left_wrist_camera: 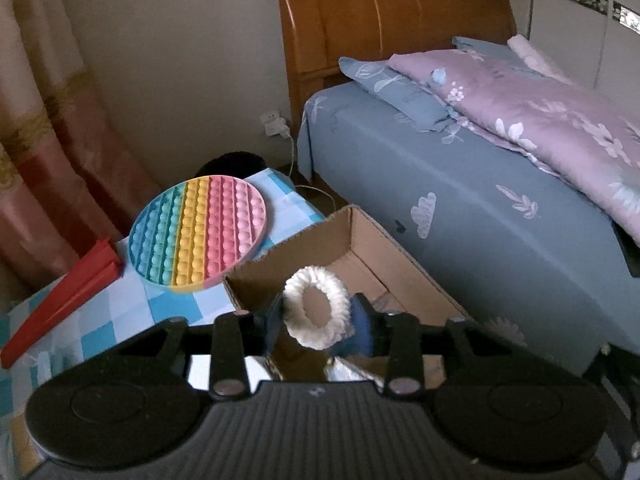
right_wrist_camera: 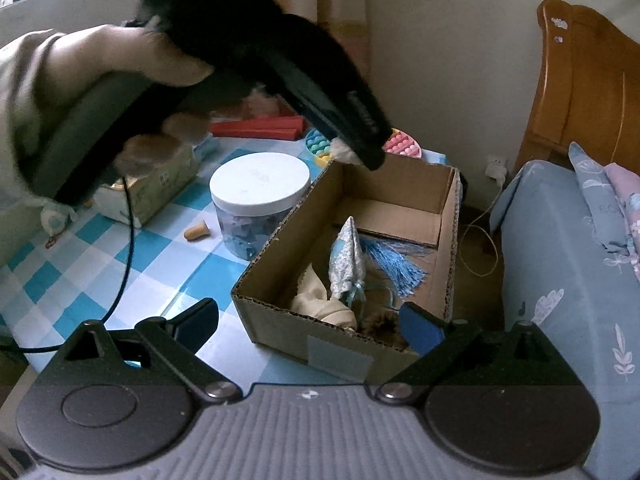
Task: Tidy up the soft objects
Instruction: 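Lower the cream fabric ring into the box and open the left tool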
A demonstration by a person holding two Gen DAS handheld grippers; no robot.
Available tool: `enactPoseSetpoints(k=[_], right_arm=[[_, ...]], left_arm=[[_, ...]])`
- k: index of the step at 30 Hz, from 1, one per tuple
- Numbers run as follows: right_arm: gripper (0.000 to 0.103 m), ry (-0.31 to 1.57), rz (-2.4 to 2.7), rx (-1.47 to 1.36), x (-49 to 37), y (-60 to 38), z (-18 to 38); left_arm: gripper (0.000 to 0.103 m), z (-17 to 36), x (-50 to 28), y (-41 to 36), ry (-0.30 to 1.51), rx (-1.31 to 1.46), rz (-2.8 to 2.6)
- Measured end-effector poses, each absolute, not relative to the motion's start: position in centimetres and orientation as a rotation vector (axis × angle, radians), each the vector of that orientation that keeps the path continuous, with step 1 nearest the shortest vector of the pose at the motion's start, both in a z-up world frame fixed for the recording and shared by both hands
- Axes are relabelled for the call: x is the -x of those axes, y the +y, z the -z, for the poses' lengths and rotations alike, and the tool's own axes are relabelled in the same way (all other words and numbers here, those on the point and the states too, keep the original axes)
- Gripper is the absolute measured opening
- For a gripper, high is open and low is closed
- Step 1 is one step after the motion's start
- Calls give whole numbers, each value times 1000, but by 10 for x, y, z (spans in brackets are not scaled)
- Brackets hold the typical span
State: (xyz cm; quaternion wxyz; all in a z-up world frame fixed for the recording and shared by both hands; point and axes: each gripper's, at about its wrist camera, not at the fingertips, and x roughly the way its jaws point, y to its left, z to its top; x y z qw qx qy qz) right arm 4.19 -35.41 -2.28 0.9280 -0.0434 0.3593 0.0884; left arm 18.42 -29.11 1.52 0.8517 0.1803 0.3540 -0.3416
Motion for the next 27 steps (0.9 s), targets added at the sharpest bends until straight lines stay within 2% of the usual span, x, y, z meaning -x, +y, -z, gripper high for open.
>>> enactPoseSetpoints(k=[1, 10, 27], right_arm=[[99, 737, -182, 88, -42, -354, 23], [102, 728, -191, 73, -43, -354, 21], [103, 700, -199, 90, -18, -318, 4]], left_arm=[[76, -14, -188, -293, 748, -379, 717], [90, -13, -184, -287, 745, -366, 694], [100, -38, -127, -218, 670, -301, 628]])
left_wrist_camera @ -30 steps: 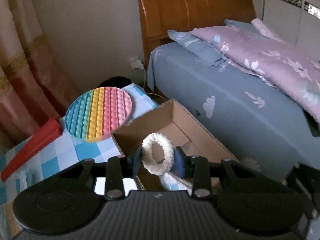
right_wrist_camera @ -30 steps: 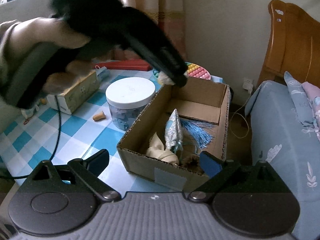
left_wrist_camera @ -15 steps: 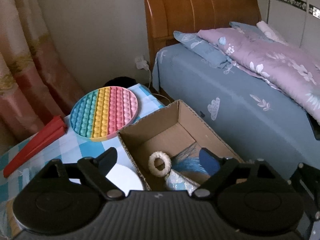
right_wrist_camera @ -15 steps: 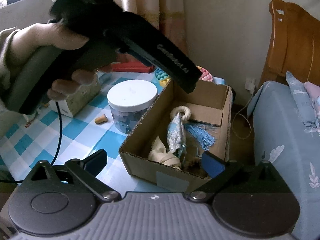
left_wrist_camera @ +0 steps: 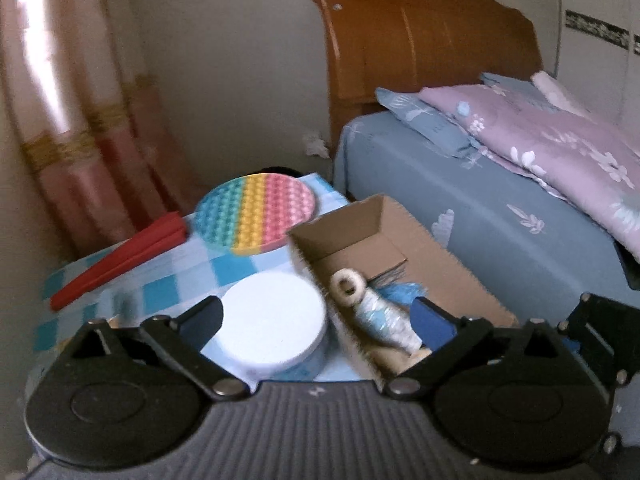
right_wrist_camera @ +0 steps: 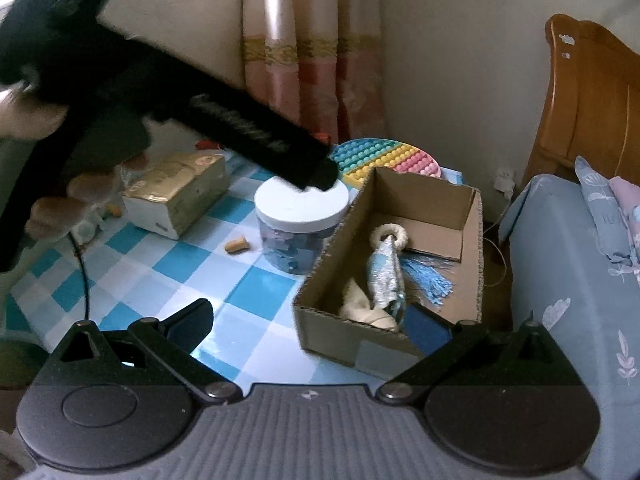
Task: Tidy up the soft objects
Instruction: 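Lower the cream fabric ring into the box and open the left tool, then move the right tool to the orange foam earplug by the jar and grasp it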
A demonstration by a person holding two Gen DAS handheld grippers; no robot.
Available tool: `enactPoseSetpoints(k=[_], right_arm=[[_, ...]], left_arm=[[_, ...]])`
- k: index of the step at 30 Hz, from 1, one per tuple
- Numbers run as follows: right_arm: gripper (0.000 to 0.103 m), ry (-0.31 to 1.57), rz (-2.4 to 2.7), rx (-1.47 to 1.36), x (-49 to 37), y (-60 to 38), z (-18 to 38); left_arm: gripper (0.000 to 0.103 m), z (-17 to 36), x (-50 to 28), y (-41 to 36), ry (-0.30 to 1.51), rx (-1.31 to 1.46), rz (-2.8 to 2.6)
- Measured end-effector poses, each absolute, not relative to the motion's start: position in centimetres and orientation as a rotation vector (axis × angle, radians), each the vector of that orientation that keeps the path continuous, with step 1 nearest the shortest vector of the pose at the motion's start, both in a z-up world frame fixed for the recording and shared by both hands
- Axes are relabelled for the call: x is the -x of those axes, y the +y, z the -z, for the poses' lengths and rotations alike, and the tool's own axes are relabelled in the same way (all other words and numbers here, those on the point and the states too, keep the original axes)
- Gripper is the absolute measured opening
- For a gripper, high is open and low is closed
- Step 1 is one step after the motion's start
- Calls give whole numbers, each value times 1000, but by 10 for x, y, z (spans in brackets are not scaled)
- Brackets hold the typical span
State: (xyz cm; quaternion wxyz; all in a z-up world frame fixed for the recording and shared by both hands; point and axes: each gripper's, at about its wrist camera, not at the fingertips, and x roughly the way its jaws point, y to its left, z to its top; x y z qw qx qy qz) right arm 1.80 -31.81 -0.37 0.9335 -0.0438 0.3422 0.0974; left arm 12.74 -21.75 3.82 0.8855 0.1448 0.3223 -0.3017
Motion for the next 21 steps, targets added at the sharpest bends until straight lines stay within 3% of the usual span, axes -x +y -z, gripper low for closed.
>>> enactPoseSetpoints(k=[21], right_arm=[[103, 718, -225, 178, -20, -255, 0]], left_arm=[[100, 2, -58, -76, 699, -212, 280]])
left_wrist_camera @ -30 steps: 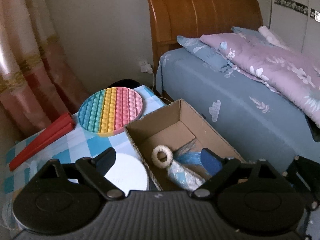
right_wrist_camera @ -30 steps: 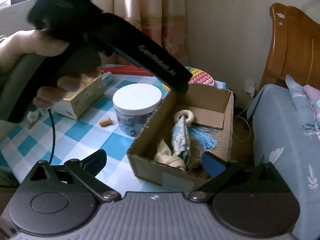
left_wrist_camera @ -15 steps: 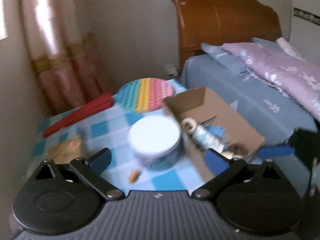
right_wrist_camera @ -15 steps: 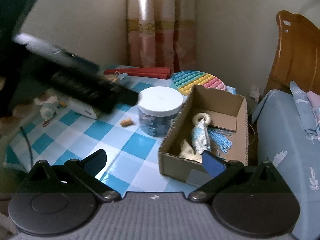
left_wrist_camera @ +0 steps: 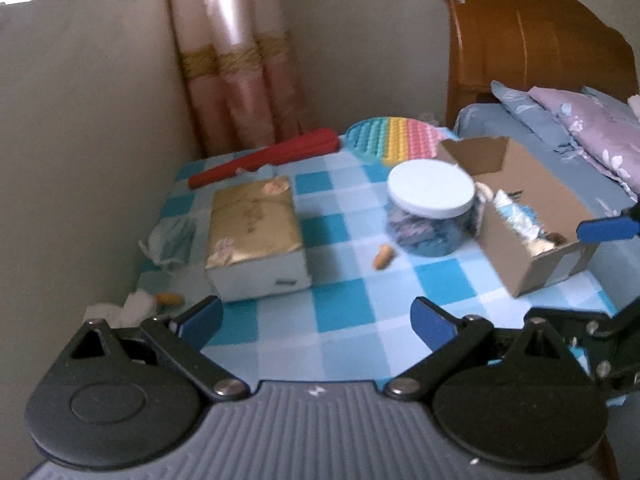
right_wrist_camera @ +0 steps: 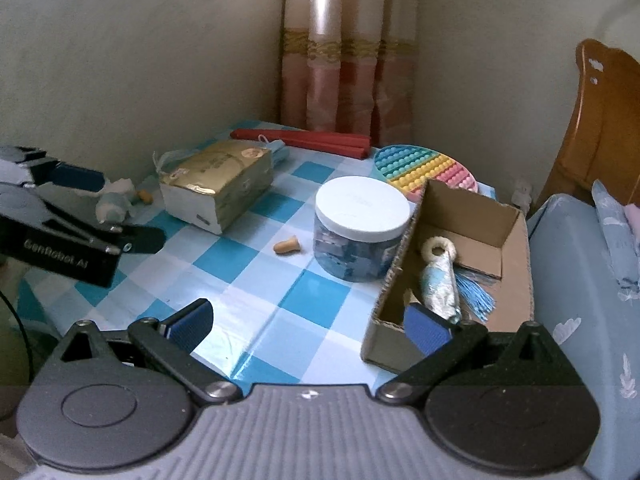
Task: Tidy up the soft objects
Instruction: 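Move the right tool to the orange foam earplug by the jar and grasp it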
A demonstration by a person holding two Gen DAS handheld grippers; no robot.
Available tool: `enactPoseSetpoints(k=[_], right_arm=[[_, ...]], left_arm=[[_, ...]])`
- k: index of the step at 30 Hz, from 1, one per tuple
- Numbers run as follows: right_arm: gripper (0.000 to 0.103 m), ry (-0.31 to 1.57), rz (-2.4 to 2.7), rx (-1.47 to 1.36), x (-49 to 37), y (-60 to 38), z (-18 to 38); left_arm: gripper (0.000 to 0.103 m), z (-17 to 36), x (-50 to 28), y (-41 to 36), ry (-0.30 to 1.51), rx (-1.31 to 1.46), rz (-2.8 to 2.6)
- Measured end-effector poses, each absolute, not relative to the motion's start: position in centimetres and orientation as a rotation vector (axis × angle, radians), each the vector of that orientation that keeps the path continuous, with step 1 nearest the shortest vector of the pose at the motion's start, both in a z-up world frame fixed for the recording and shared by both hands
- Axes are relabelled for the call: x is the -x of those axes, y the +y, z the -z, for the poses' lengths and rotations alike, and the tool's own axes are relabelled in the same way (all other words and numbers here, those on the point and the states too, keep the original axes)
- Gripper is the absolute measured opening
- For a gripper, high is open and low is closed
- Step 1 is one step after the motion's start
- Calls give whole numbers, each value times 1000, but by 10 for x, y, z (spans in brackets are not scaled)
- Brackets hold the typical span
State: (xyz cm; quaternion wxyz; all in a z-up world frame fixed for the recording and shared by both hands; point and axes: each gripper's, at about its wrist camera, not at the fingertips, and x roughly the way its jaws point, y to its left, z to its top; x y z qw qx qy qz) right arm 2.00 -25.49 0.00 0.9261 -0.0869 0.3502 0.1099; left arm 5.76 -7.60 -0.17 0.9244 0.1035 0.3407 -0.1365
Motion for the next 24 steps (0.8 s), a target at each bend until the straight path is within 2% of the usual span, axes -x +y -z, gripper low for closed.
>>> enactPoseSetpoints(k=[24], right_arm=[[103, 770, -273, 181, -84, -195, 46]], left_arm=[[100, 50, -55, -5, 751, -155, 211]])
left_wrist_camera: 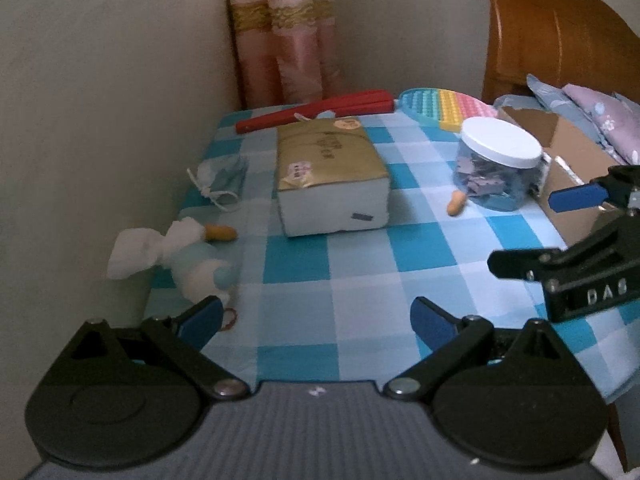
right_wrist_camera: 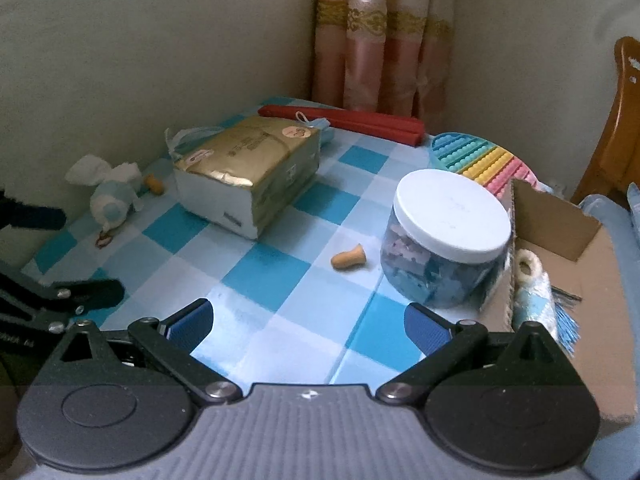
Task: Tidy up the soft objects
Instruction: 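Move the right tool to the orange foam earplug by the jar and grasp it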
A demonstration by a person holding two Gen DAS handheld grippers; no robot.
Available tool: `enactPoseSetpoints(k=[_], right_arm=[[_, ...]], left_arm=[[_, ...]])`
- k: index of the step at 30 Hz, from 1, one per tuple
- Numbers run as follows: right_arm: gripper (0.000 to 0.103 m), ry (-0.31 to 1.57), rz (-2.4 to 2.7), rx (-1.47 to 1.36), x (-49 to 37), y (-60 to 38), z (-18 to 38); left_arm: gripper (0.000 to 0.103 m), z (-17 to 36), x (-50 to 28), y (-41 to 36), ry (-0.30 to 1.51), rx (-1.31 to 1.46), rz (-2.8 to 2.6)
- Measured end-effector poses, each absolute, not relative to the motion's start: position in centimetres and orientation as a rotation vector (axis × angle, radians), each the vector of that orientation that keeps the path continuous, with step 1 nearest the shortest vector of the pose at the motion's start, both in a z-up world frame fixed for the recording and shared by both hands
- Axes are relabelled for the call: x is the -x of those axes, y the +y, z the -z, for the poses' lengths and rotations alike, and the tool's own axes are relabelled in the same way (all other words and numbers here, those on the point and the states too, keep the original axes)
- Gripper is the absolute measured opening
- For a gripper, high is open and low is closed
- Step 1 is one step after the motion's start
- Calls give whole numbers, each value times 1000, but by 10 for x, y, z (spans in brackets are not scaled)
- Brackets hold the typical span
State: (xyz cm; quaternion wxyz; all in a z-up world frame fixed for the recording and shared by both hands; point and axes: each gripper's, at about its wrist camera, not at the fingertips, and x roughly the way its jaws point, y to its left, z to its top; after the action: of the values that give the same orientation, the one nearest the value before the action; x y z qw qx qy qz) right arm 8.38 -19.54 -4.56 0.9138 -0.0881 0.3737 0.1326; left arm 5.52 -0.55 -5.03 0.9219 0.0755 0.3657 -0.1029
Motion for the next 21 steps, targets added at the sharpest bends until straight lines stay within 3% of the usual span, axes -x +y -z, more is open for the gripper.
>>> enactPoseSetpoints(k=[21], right_arm=[[103, 784, -274, 232, -146, -168, 88]], left_arm=[[100, 71, -82, 14, 798, -96, 215]])
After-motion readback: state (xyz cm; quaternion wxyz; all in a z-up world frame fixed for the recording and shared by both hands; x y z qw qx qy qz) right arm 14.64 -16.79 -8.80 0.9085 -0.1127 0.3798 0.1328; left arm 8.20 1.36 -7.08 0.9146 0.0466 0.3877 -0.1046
